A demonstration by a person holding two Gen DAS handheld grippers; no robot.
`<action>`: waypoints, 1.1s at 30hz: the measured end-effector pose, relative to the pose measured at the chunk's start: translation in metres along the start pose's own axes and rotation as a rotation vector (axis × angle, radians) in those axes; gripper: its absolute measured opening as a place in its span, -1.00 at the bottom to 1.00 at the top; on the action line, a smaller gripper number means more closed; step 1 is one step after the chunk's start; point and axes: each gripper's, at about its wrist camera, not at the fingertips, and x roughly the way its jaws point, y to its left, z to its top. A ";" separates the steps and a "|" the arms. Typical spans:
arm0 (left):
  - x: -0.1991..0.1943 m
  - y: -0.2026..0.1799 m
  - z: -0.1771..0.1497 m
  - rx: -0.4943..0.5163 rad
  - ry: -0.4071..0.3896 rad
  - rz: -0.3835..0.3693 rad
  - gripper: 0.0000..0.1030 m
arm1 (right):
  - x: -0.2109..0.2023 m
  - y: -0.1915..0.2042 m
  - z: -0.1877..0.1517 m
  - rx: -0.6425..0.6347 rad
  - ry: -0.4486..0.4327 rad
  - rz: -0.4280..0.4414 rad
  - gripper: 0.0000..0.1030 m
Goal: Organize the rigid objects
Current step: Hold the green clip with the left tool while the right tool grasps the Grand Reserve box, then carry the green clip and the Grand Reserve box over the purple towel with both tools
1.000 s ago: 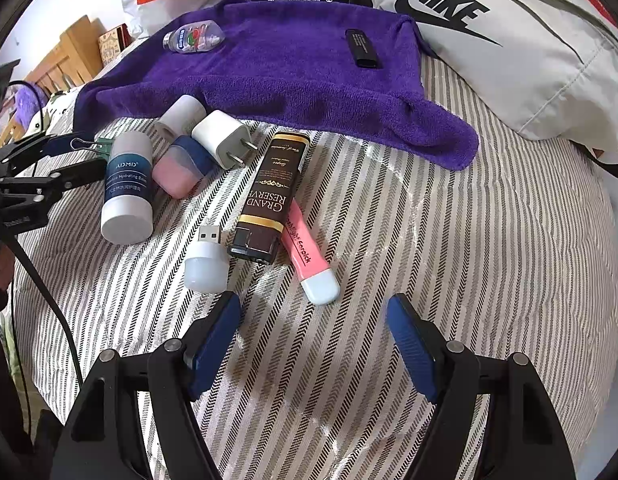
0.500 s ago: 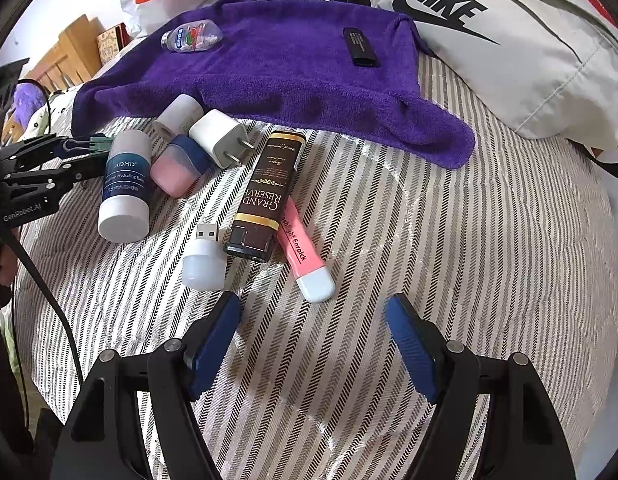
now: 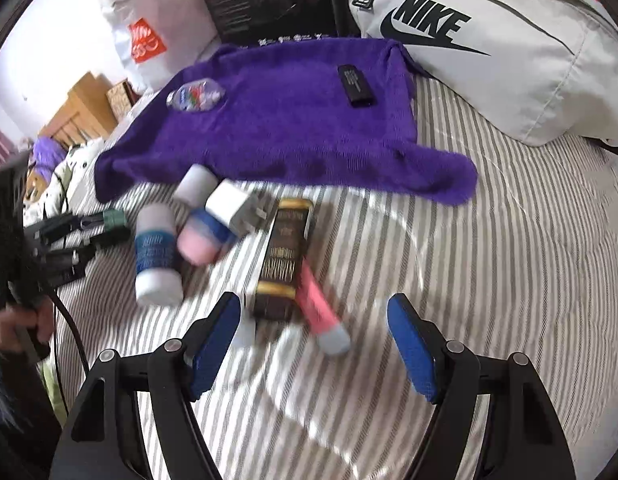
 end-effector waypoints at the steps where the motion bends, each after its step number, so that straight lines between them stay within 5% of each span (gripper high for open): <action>1: 0.003 -0.003 0.000 0.013 0.004 0.006 -0.15 | 0.003 0.001 0.003 -0.001 0.001 -0.004 0.46; 8: 0.002 -0.013 -0.005 0.059 0.003 0.049 -0.14 | 0.027 0.017 0.018 -0.081 0.011 -0.050 0.30; 14: 0.001 -0.006 -0.007 0.030 0.005 0.022 -0.20 | 0.030 0.021 0.019 -0.139 -0.007 -0.095 -0.56; 33: -0.006 0.010 0.001 -0.078 -0.006 -0.017 -0.21 | 0.001 -0.015 0.017 -0.032 -0.017 -0.027 -0.56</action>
